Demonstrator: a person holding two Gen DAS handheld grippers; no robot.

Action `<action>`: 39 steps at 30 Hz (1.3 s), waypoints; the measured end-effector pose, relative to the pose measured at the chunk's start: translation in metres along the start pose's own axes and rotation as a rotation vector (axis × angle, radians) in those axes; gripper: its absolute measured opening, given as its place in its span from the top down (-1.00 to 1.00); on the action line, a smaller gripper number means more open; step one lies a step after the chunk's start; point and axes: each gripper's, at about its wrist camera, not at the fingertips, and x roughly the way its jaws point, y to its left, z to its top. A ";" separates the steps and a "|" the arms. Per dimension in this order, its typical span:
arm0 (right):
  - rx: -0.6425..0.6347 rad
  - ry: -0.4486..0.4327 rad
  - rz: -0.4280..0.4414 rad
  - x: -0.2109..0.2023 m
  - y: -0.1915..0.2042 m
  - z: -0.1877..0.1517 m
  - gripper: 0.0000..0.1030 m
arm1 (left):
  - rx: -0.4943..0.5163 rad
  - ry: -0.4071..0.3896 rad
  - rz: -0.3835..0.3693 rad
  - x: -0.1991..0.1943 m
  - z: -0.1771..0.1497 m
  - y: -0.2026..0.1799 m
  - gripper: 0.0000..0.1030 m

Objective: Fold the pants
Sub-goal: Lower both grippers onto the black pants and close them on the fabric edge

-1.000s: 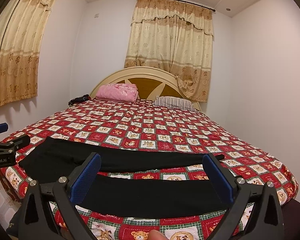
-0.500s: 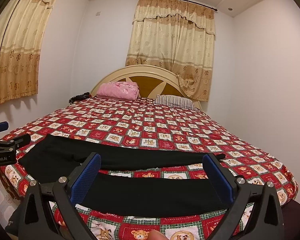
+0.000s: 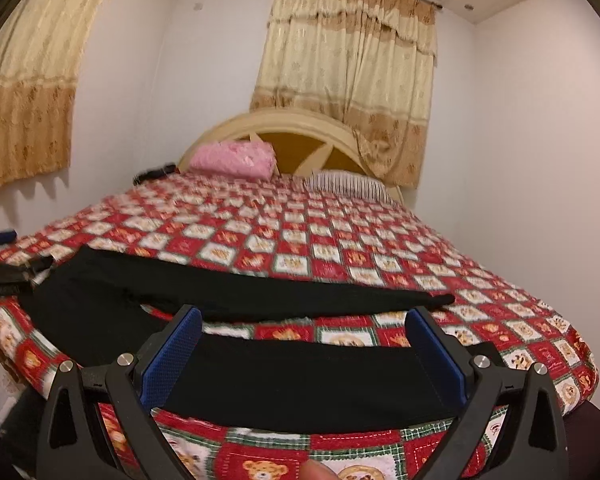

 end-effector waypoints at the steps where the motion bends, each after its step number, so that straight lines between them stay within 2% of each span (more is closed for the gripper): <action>1: -0.004 0.019 -0.009 0.009 -0.001 -0.003 -0.98 | 0.000 0.024 0.020 0.015 0.003 0.013 -1.00; 5: 0.015 0.094 -0.023 0.043 -0.014 -0.014 -0.98 | -0.002 0.079 0.098 0.069 0.013 0.059 -1.00; 8: 0.029 0.130 -0.041 0.064 -0.023 -0.016 -0.98 | -0.016 0.126 0.110 0.107 0.018 0.083 -1.00; 16: -0.022 0.232 -0.123 0.130 -0.043 -0.010 -0.98 | -0.093 0.258 0.035 0.194 0.021 0.111 -0.95; 19: -0.051 0.275 -0.150 0.157 -0.050 -0.009 -0.98 | -0.115 0.300 -0.001 0.221 0.026 0.114 -0.67; 20: -0.056 0.284 -0.155 0.162 -0.051 -0.008 -0.98 | -0.119 0.318 -0.026 0.230 0.027 0.114 -0.67; 22: -0.074 0.298 -0.176 0.175 -0.055 -0.007 -0.98 | -0.111 0.350 -0.023 0.244 0.026 0.113 -0.67; 25: -0.097 0.325 -0.194 0.192 -0.059 -0.005 -0.98 | -0.121 0.411 -0.039 0.264 0.021 0.115 -0.43; 27: -0.102 0.345 -0.194 0.200 -0.063 -0.005 -0.98 | -0.159 0.432 -0.083 0.270 0.020 0.119 -0.26; 29: -0.109 0.359 -0.193 0.208 -0.068 -0.006 -0.98 | -0.194 0.428 -0.135 0.270 0.020 0.121 0.02; 30: -0.113 0.366 -0.192 0.211 -0.071 -0.006 -0.98 | -0.188 0.428 -0.138 0.269 0.022 0.119 0.03; 31: -0.116 0.372 -0.189 0.215 -0.075 -0.007 -0.98 | -0.173 0.428 -0.141 0.269 0.022 0.117 0.13; 32: -0.116 0.379 -0.184 0.219 -0.078 -0.007 -0.98 | -0.163 0.425 -0.154 0.270 0.023 0.115 0.33; 34: -0.115 0.395 -0.179 0.227 -0.087 -0.008 -0.98 | -0.155 0.424 -0.179 0.269 0.024 0.111 0.48; 39: -0.069 0.412 -0.140 0.240 -0.122 -0.003 -0.97 | -0.102 0.425 -0.189 0.272 0.027 0.106 0.61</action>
